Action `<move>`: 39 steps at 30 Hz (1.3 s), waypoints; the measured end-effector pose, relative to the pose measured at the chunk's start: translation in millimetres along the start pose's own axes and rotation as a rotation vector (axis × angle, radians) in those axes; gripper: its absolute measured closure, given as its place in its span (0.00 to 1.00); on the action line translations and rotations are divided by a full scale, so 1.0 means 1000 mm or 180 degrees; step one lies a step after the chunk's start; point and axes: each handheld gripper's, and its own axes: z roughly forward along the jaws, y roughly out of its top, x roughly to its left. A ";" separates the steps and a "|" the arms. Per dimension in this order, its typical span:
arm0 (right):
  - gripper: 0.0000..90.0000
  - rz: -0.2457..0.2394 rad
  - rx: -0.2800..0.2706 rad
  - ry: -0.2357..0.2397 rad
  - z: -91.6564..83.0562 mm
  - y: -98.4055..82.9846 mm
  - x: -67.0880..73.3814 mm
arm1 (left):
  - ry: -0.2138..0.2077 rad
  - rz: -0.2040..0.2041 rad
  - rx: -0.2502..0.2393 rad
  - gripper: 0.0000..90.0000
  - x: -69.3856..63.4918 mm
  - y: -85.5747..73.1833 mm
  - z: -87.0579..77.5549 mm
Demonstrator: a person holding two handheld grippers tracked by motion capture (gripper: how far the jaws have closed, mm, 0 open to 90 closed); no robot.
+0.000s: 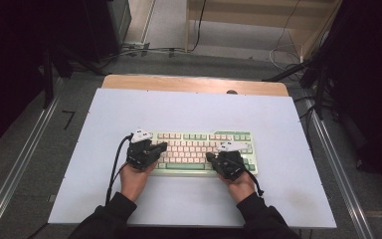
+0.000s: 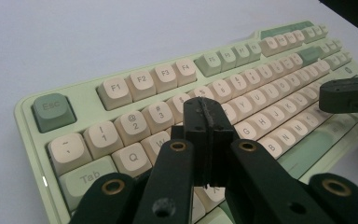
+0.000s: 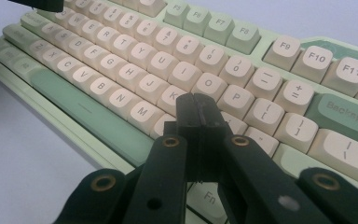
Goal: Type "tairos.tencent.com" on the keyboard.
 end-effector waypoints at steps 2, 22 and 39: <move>0.97 -0.0003 0.0004 0.0002 0.000 0.000 0.000 | 0.0003 -0.0001 0.0004 1.00 0.000 0.000 0.000; 0.97 -0.0018 0.0087 -0.0017 0.005 -0.003 0.001 | -0.0007 0.0002 0.0003 1.00 -0.001 -0.001 0.000; 0.97 0.0024 -0.0105 0.0034 0.002 0.009 0.004 | -0.0048 0.0044 0.0038 1.00 -0.006 -0.002 0.002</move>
